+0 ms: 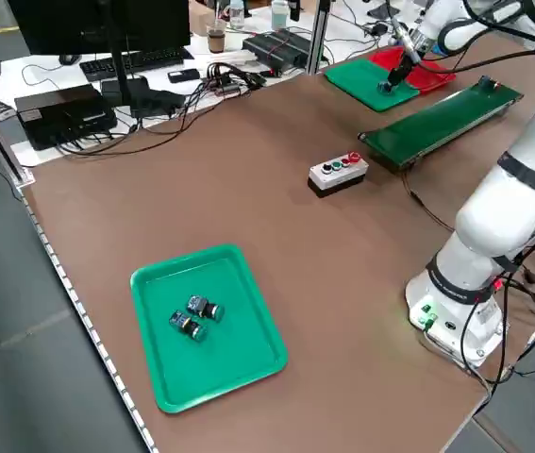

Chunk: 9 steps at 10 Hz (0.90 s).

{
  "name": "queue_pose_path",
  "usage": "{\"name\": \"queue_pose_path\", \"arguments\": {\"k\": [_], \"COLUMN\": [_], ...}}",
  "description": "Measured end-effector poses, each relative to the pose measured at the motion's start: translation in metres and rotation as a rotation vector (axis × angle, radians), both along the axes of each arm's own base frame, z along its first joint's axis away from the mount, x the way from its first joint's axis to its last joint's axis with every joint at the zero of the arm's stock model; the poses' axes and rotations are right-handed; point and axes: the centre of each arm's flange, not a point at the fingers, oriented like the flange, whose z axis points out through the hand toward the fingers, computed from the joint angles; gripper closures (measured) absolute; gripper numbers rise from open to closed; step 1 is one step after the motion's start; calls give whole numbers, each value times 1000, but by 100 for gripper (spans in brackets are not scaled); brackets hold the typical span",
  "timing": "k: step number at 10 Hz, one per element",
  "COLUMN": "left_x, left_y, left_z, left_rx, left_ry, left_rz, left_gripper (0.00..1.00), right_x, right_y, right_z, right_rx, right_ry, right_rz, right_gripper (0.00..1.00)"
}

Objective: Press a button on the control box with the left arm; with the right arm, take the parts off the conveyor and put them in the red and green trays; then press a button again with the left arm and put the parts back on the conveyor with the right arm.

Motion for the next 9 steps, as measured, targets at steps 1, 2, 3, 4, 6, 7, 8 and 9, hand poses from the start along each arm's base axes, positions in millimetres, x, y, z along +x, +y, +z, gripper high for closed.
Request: {"name": "queue_pose_path", "arguments": {"k": [1, 2, 3, 4, 6, 7, 8, 9], "left_x": [0, 0, 0, 0, 0, 0, 0, 0], "left_y": [0, 0, 0, 0, 0, 0, 0, 0], "left_z": [0, 0, 0, 1, 1, 1, 1, 1], "left_rx": [0, 0, 0, 0, 0, 0, 0, 0], "left_ry": [0, 0, -1, -1, -2, -2, -2, -2], "left_rz": [0, 0, 0, 0, 1, 1, 1, 1], "left_gripper": [0, 0, 0, 0, 0, 0, 0, 0], "right_x": [1, -1, -7, -18, -63, -94, -125, -151], "right_y": [1, 2, 1, -1, 8, 20, 36, 54], "right_z": [16, 39, 66, 94, 140, 152, 156, 154], "right_rx": [-1, -1, -2, -5, -5, -2, -4, -9], "right_ry": [17, 38, 66, 99, 146, 165, 189, 211], "right_rz": [4, 9, 15, 23, 37, 28, 17, 0], "right_gripper": [59, 59, 59, 59, 59, 59, 59, 59]}}
